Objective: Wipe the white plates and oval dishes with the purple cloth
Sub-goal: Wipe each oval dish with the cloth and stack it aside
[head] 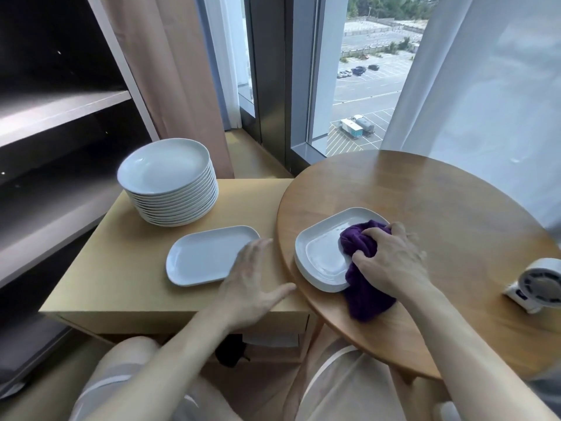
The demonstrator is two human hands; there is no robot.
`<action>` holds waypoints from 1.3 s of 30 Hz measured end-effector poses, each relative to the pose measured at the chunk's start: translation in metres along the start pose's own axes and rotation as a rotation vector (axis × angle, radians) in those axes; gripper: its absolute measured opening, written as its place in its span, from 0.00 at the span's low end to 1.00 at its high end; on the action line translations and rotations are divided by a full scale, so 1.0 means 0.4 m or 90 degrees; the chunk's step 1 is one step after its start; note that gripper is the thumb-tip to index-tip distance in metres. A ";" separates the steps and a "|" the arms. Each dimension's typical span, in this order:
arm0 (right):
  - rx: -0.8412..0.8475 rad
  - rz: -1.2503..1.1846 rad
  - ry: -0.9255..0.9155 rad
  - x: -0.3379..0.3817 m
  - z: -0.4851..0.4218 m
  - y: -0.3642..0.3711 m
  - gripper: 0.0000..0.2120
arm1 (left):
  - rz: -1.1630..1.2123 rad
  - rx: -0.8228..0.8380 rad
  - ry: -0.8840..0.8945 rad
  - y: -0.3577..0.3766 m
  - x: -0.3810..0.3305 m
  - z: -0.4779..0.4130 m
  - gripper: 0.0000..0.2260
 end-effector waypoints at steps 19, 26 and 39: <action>-0.055 0.046 0.027 0.030 -0.056 -0.005 0.18 | 0.341 -0.082 -0.088 0.144 -0.085 -0.074 0.48; 0.008 0.144 -0.047 0.100 -0.073 -0.009 0.18 | 0.351 -0.057 -0.126 0.154 -0.073 -0.072 0.54; 0.199 0.071 -0.274 0.258 0.013 0.051 0.29 | 0.428 -0.006 -0.102 0.163 -0.053 -0.073 0.56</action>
Point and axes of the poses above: each hand's wrist, its own z-axis away from the middle knuckle, its own y-axis out of the palm, x = y × z, the point moved 10 cm from there along -z, towards the middle knuckle, and after that the axes turned 4 degrees about z, right-handed, at the moved point
